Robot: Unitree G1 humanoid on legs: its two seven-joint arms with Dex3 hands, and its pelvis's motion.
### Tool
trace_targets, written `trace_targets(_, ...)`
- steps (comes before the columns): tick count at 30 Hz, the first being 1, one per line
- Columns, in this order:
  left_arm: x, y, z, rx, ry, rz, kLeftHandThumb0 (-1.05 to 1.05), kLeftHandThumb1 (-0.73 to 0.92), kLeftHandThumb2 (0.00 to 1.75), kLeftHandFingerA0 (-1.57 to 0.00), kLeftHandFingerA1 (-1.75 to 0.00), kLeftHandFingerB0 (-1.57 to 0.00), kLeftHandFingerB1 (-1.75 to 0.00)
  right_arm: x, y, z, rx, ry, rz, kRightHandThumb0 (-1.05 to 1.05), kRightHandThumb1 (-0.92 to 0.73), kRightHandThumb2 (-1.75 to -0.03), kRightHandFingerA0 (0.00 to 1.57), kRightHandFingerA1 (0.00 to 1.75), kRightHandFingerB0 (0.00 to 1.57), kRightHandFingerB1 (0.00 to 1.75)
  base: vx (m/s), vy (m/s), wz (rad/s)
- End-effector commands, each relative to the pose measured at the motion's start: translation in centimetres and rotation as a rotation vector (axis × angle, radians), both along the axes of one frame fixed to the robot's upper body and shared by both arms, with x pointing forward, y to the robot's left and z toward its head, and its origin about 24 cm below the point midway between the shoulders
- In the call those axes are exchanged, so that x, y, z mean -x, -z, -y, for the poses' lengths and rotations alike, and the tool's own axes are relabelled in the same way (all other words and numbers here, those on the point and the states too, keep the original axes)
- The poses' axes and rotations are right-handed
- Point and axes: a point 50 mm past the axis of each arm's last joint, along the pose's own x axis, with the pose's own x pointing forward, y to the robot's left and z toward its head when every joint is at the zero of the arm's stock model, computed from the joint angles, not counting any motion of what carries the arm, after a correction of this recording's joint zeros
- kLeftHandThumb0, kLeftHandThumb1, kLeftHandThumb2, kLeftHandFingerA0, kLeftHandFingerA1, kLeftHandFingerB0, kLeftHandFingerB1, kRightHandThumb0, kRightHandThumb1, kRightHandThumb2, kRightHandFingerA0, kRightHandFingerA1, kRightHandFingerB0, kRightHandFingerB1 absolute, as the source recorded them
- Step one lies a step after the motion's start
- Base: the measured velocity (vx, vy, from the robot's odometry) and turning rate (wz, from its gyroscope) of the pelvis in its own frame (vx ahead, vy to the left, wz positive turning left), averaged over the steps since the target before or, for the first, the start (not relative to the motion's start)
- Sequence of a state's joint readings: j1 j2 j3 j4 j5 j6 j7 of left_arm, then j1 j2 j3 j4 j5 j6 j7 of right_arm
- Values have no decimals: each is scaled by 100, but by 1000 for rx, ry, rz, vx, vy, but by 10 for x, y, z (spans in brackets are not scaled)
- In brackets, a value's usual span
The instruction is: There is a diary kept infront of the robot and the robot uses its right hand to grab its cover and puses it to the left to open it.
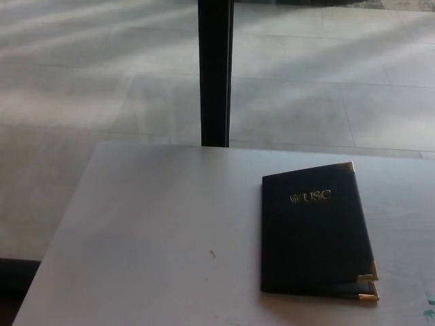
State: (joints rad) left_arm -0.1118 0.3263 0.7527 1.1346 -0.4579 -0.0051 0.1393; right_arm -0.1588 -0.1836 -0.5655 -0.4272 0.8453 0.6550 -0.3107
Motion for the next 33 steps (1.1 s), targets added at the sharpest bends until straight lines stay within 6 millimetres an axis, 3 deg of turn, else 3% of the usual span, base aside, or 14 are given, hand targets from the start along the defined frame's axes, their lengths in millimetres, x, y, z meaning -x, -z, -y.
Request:
trace_targets(1, 1, -7, -8, -40, -7, 11, -89, 92, 100, -31, -115, -29, -92, -4, 30, -12, -29, -28, -109, -52, -92, -78, 34, 59, 21, 40, 0, 0, 0)
trace_targets(4, 1, -6, -8, -31, -17, 23, -88, 92, 99, -34, -119, -29, -92, -5, 51, -20, -57, -62, -175, -51, -92, -80, 30, 56, 16, 39, 0, 0, 0)
trace_targets(11, -1, -7, -7, -39, -10, 18, -87, 92, 100, -33, -114, -27, -88, -6, 70, -31, -101, -79, -228, -56, -92, -78, 29, 56, 20, 39, 0, 0, 0)
trace_targets(12, -1, -7, -7, -32, -10, 28, -89, 92, 99, -30, -118, -25, -91, -7, 73, -34, -107, -88, -235, -61, -83, -101, 24, 58, 14, 46, 0, 0, 0)
trace_targets(19, -2, -8, -8, -34, -9, 17, -87, 92, 100, -33, -115, -29, -90, -8, 91, -48, -126, -111, -283, -62, -81, -102, 28, 61, 14, 47, 0, 0, 0)
trace_targets(20, -2, -7, -8, -37, -1, 9, -87, 92, 101, -33, -114, -29, -88, -9, 94, -50, -124, -105, -295, -62, -80, -102, 30, 62, 16, 48, 0, 0, 0)
trace_targets(21, -2, -7, -8, -33, -2, 12, -89, 92, 100, -35, -113, -28, -86, -9, 96, -52, -132, -102, -303, -60, -92, -72, 35, 60, 21, 39, 0, 0, 0)
trace_targets(22, -2, -7, -8, -33, -1, 15, -88, 92, 101, -33, -115, -28, -89, -9, 98, -54, -135, -101, -308, -63, -92, -70, 36, 61, 21, 39, 0, 0, 0)
trace_targets(26, -2, -7, -8, -31, -4, 24, -88, 92, 100, -32, -114, -30, -92, -11, 103, -65, -138, -127, -317, -65, -91, -71, 34, 63, 22, 42, 0, 0, 0)
trace_targets(27, -3, -7, -7, -28, -22, 32, -93, 87, 114, -40, -94, -38, -84, -11, 104, -68, -144, -128, -316, -65, -92, -70, 35, 65, 24, 44, 0, 0, 0)
trace_targets(28, -4, -7, -7, -28, -24, 29, -87, 92, 99, -33, -113, -31, -92, -12, 105, -73, -138, -137, -327, -65, -92, -71, 38, 66, 25, 43, 0, 0, 0)
trace_targets(33, -5, -8, -7, -36, -11, 26, -87, 92, 100, -32, -115, -29, -94, -13, 110, -84, -107, -162, -351, -65, -92, -72, 38, 66, 27, 45, 0, 0, 0)
